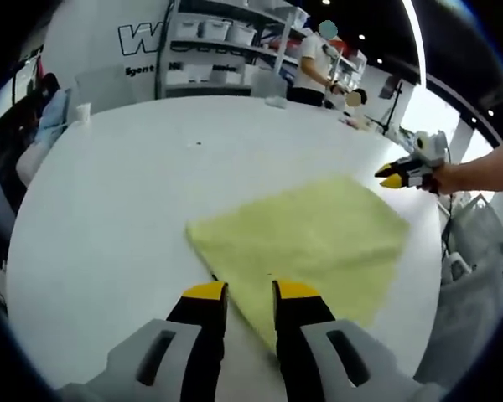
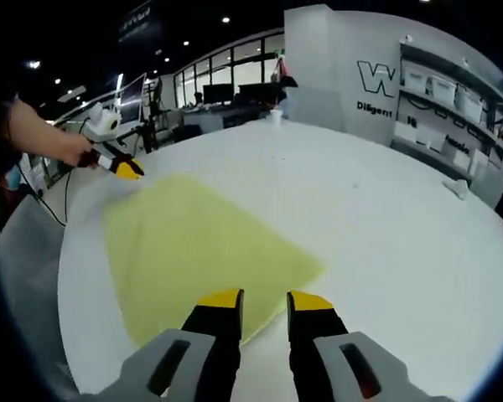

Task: Fold the garment on the visible template until the final outline fits inside the template.

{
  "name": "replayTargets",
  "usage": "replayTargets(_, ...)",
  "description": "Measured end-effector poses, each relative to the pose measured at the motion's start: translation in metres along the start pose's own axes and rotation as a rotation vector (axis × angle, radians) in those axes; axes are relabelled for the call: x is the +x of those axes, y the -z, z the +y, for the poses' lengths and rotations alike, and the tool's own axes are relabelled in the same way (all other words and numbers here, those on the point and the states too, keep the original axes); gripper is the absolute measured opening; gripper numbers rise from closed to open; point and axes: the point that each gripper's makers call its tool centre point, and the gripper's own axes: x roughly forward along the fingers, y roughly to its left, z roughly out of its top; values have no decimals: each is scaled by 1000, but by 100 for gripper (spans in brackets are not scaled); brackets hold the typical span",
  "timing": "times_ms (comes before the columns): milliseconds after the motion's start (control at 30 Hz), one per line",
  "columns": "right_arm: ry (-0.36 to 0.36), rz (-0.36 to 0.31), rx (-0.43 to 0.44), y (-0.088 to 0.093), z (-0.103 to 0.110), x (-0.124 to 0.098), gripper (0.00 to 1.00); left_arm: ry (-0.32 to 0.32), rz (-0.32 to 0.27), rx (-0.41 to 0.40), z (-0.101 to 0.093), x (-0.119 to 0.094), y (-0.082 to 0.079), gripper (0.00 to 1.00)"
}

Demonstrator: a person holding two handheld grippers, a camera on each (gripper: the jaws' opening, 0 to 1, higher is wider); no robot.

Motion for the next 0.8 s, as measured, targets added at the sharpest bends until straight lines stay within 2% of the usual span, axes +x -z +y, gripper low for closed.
replayTargets(333, -12, 14, -32, -10, -14, 27, 14, 26, 6, 54, 13, 27, -21, 20)
replayTargets(800, -52, 62, -98, -11, -26, 56, 13, 56, 50, 148, 30, 56, -32, 21)
